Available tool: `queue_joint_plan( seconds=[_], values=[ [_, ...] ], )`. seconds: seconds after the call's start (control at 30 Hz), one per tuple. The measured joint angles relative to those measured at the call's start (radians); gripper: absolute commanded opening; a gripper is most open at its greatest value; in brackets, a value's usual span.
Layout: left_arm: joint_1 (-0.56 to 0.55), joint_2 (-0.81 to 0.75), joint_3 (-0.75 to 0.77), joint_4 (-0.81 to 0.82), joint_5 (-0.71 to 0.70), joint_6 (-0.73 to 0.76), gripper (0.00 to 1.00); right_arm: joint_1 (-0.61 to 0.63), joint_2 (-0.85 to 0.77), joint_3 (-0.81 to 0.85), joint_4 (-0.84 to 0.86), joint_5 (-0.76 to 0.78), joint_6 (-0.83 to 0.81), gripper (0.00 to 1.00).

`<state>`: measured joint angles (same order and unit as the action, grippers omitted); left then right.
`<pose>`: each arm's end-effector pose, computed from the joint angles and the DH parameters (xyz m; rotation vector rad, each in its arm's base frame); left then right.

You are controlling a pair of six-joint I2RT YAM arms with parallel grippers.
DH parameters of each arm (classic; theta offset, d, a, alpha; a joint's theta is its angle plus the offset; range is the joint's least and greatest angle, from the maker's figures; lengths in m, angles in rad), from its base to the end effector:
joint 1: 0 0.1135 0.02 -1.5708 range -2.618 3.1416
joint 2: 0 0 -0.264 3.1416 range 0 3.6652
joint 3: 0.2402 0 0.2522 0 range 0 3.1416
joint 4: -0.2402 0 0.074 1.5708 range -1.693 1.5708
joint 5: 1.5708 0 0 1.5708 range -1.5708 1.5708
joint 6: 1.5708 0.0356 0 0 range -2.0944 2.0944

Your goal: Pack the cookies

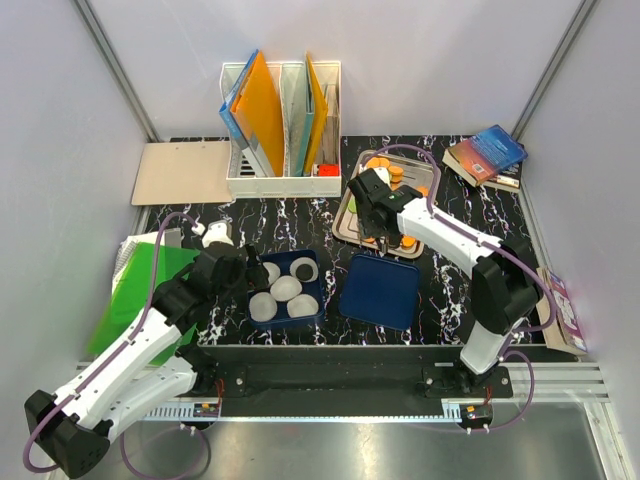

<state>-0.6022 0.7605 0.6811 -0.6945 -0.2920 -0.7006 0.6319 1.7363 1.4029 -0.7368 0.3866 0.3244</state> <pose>0.1335 -0.0793 0.2603 -0.2577 2.3114 -0.3210 0.3032 0.2053 0.2566 -0.2615 2.5116 -0.1416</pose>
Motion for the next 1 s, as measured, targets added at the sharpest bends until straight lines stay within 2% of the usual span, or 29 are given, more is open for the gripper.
queue_joint_plan(
  seconds=[0.3,0.53,0.7,1.0],
  values=[
    [0.0,0.001,-0.001,0.0,0.0,0.0,0.99,-0.016,0.034,-0.001,0.014,-0.03,0.0,0.55],
    [0.0,0.001,-0.001,0.0,0.0,0.0,0.99,-0.02,0.034,-0.024,0.029,-0.033,0.001,0.38],
    [0.0,0.001,-0.001,0.0,0.0,0.0,0.99,-0.02,0.025,-0.045,0.03,-0.038,0.002,0.35],
    [0.0,0.001,-0.001,0.0,0.0,0.0,0.99,0.022,-0.159,-0.055,-0.014,-0.032,0.018,0.32]
  ],
)
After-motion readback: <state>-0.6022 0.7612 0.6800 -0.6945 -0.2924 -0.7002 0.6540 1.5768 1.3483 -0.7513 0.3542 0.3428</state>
